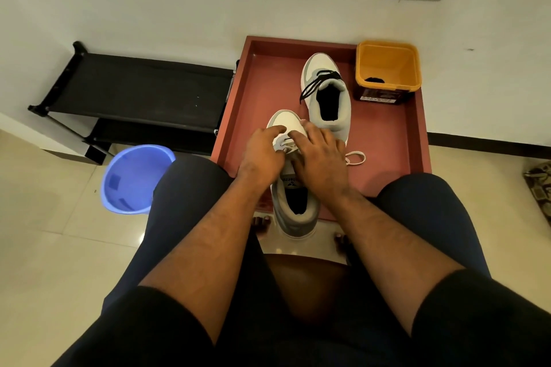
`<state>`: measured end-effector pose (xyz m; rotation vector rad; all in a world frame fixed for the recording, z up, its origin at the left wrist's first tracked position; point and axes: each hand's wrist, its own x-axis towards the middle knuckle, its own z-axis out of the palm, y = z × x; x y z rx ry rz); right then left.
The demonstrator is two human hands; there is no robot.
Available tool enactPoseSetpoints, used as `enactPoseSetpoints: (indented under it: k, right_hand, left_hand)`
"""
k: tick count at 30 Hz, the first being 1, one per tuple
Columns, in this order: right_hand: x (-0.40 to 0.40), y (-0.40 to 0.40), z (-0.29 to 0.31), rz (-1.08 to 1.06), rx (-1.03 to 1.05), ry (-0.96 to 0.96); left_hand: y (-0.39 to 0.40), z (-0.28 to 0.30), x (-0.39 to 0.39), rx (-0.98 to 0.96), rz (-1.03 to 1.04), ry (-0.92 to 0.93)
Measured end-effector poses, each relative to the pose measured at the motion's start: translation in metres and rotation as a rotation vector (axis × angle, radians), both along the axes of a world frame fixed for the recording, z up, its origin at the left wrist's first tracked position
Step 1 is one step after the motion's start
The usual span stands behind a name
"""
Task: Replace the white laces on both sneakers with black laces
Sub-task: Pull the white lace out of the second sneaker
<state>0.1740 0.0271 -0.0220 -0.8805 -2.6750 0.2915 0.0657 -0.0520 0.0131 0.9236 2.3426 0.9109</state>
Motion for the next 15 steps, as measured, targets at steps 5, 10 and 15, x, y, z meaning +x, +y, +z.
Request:
enactPoseSetpoints:
  k: [5, 10, 15]
  right_hand:
    - [-0.003, -0.001, -0.005, 0.041, 0.014, 0.062]
    - [0.004, 0.016, 0.015, -0.214, -0.249, 0.392]
    - [0.023, 0.039, 0.038, -0.529, -0.354, 0.449]
  left_hand:
    - [-0.001, 0.001, -0.001, 0.022, 0.000, -0.003]
    - [0.001, 0.000, -0.002, 0.048, 0.004, -0.002]
    - [0.004, -0.003, 0.000, -0.019, -0.086, 0.102]
